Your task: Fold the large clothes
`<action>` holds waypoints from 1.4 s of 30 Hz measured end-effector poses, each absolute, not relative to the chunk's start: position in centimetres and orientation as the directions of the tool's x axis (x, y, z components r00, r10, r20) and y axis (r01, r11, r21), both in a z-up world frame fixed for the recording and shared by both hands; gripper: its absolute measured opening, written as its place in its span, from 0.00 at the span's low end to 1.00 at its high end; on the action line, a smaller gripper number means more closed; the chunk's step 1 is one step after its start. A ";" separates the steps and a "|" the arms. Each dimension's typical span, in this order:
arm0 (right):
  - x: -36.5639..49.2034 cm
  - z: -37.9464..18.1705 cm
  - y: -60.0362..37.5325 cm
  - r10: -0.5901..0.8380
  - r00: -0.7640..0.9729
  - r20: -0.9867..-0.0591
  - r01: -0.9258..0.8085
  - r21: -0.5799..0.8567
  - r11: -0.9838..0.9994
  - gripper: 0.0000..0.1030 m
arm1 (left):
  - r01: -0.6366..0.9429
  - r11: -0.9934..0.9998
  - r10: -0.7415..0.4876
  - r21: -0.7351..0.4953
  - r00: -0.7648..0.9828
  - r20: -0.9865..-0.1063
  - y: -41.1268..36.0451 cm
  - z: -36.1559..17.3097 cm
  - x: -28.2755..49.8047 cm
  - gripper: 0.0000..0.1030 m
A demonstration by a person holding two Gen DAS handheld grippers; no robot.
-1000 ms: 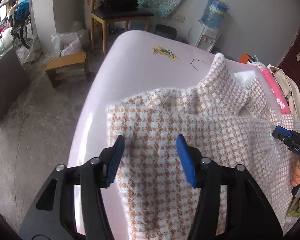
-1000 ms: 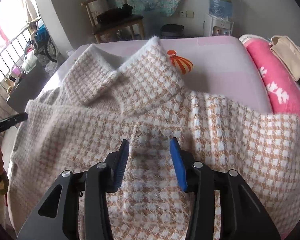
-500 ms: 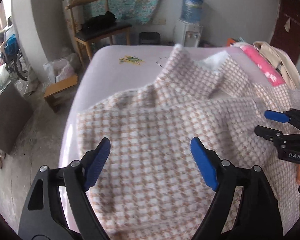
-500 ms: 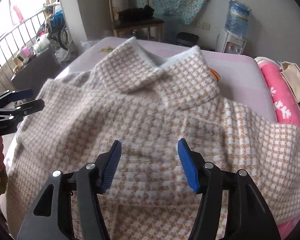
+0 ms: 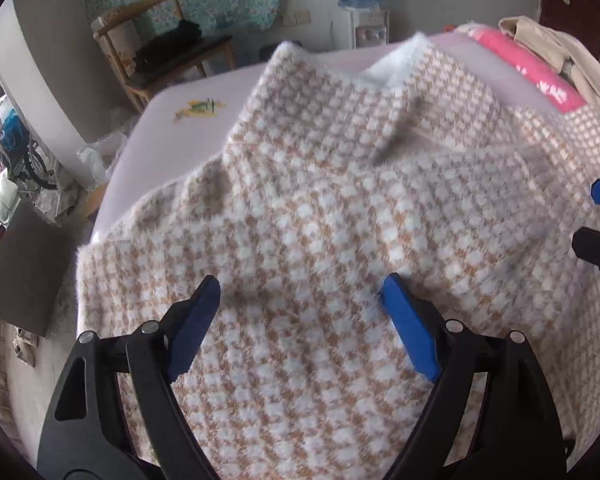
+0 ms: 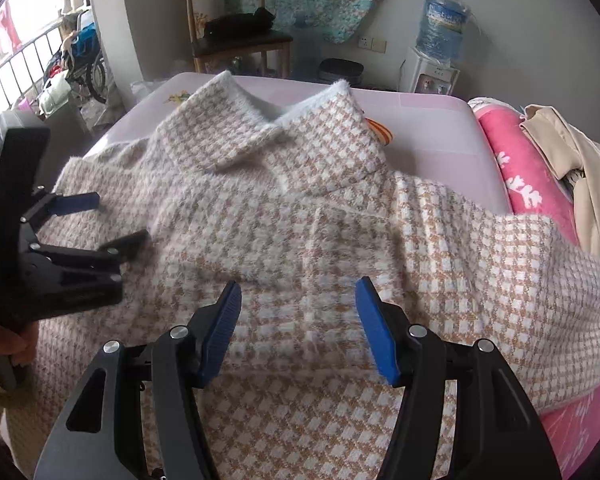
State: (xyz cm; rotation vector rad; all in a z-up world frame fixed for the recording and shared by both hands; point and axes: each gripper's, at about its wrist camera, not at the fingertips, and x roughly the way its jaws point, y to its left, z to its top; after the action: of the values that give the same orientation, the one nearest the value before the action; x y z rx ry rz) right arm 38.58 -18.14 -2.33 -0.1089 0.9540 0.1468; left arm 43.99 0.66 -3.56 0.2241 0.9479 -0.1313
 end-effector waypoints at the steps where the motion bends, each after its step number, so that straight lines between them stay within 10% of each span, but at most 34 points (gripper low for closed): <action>1: 38.5 -2.1 -18.3 0.076 0.578 -0.813 -0.172 -0.030 0.985 0.56 | 0.225 0.967 -0.030 0.120 0.569 -0.822 0.2 -3.4 43.9 0.70; 14: 40.0 -5.7 -18.1 0.068 0.515 -0.855 -0.199 -0.042 0.979 0.57 | 0.299 0.954 -0.194 -0.014 0.583 -0.789 2.4 -1.0 40.6 0.71; 22: 39.0 -4.0 -15.1 0.153 0.545 -0.824 -0.264 0.004 0.964 0.57 | 0.175 0.984 -0.076 0.020 0.522 -0.850 7.2 -3.1 40.0 0.75; 42: 37.5 -3.3 -15.9 0.102 0.563 -0.820 -0.219 -0.029 0.975 0.81 | 0.132 0.991 -0.105 -0.036 0.557 -0.824 7.6 -2.2 38.7 0.81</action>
State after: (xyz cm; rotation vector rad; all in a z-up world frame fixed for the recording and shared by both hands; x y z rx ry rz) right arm 37.47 -15.95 -3.26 -0.1331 0.9547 0.1898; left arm 38.75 7.58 -2.20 0.0308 0.9698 -0.1397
